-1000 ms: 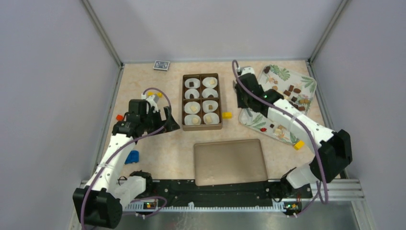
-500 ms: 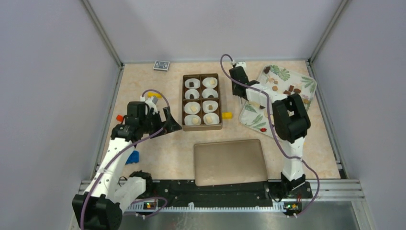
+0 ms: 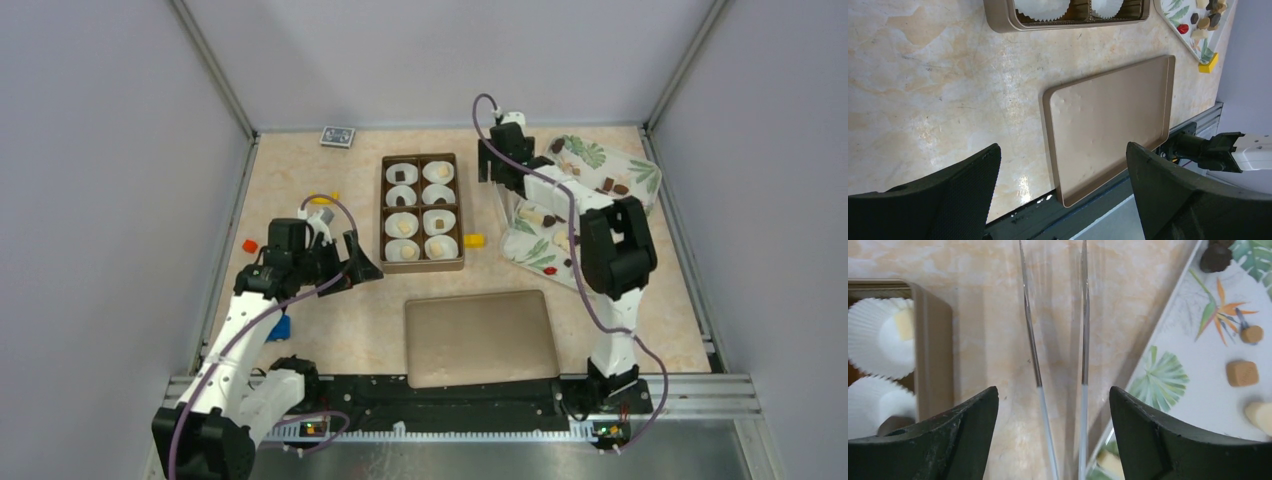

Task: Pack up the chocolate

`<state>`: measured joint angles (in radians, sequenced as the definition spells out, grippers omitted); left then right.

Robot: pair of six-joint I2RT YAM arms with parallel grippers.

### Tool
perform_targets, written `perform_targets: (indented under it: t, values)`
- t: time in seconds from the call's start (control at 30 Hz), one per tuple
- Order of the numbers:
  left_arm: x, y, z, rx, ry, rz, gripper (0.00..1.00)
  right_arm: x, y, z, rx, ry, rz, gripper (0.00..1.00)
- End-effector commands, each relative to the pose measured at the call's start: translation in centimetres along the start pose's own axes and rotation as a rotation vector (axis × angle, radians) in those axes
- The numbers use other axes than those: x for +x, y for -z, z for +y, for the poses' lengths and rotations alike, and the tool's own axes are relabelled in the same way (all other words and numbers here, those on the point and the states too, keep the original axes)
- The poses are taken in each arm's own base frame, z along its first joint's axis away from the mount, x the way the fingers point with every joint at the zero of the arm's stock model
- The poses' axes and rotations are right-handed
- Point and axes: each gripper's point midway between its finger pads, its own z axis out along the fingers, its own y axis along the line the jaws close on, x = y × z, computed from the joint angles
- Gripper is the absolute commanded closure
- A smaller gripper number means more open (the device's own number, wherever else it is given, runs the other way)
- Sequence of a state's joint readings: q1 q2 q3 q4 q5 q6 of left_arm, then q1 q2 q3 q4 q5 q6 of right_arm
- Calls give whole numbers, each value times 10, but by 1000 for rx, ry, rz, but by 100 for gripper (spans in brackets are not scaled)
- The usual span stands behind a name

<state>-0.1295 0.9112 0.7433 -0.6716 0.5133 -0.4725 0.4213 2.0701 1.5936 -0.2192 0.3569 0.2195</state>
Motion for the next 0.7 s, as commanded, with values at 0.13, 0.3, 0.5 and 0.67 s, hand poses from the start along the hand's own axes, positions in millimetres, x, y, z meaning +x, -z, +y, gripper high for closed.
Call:
perform_targets:
  t: [0.13, 0.3, 0.5, 0.67]
  values:
    - [-11, 0, -6, 32, -51, -48, 1, -40, 120, -15, -106, -88, -169, 20]
    - [-12, -4, -7, 43, -54, -40, 1, 13, 125, -21, -126, -90, -69, 33]
    - [-9, -4, -5, 40, -66, -29, 1, 58, 106, -16, -128, -99, 44, 58]
    - [-5, -1, -4, 33, -74, -28, 1, 74, 87, -12, -111, -93, 95, 62]
